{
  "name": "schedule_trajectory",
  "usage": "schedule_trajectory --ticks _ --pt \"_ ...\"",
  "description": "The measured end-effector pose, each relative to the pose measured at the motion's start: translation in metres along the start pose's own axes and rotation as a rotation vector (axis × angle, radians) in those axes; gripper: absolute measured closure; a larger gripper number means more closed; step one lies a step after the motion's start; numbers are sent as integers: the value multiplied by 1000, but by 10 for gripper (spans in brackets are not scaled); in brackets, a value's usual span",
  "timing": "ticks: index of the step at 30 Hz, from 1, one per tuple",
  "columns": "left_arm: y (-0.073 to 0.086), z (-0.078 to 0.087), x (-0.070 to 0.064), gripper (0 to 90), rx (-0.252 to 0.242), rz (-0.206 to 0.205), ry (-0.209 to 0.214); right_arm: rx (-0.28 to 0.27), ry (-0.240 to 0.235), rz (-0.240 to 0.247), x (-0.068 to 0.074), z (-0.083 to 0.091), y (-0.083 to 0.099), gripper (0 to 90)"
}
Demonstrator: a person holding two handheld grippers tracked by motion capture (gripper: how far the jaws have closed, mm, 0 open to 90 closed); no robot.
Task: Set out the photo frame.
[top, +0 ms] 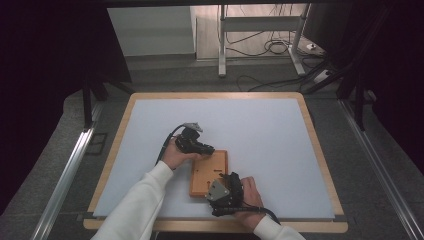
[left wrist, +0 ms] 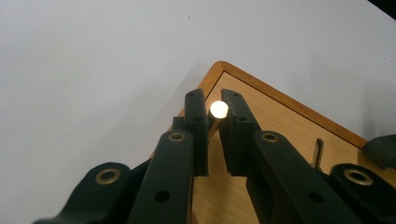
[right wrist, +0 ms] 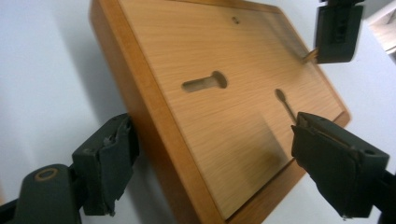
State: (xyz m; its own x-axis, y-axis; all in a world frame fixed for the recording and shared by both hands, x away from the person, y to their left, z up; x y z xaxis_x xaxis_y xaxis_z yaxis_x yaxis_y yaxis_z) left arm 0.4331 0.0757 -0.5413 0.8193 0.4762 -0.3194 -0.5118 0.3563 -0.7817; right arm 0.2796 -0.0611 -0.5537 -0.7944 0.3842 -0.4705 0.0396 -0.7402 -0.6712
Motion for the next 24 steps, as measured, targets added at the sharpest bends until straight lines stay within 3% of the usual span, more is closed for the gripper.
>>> schedule_trajectory --ticks 6,13,18,21,24 --pt "0 0 2 836 -18 9 -17 -33 51 68 2 2 -5 251" --pt "1 0 3 841 -36 20 -29 -51 63 87 -3 8 -10 332" --pt "1 -1 4 837 -46 29 -39 -68 65 73 -11 11 -15 383" --pt "3 -3 4 739 -47 31 -42 -78 85 96 -14 16 -18 438" --pt "5 0 6 709 -83 41 -53 -83 83 87 -19 19 -18 440"
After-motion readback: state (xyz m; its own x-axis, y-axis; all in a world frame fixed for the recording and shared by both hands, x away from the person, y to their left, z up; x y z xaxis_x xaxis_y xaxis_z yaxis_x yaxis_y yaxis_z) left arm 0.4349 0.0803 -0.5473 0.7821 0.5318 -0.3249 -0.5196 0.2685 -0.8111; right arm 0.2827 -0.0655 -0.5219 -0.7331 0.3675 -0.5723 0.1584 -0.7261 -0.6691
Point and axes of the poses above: each handheld gripper's, and its own axes: z roughly backward along the jaws, y roughly out of its underside, x roughly to its left, the point moved 4 cm from there along -z, roughly forward along the jaws, and after that the axes turned 9 degrees about -x, right-handed, at the moved point
